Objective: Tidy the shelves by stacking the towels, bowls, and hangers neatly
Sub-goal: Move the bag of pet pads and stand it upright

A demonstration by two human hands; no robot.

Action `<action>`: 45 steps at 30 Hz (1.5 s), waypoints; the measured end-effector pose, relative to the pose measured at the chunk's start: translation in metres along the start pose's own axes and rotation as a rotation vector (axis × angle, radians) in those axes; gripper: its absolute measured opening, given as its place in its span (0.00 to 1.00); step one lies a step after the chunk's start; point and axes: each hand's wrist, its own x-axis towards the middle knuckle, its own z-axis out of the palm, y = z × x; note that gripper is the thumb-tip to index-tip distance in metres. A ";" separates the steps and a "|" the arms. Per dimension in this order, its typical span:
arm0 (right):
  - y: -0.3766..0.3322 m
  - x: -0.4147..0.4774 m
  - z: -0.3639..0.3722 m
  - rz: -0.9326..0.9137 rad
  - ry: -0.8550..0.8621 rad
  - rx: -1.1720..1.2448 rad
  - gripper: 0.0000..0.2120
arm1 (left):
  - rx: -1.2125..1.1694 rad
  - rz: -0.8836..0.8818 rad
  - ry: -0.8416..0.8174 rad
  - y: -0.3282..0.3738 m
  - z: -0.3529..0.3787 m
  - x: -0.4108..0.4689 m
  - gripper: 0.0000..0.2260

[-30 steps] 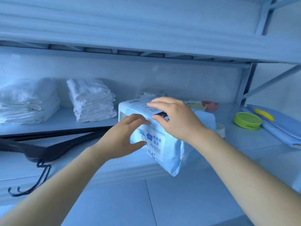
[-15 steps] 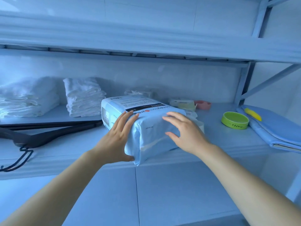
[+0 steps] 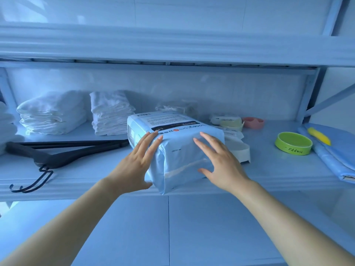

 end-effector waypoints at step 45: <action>-0.007 -0.035 0.011 0.134 -0.001 -0.035 0.28 | -0.142 -0.261 -0.002 0.072 -0.004 -0.001 0.16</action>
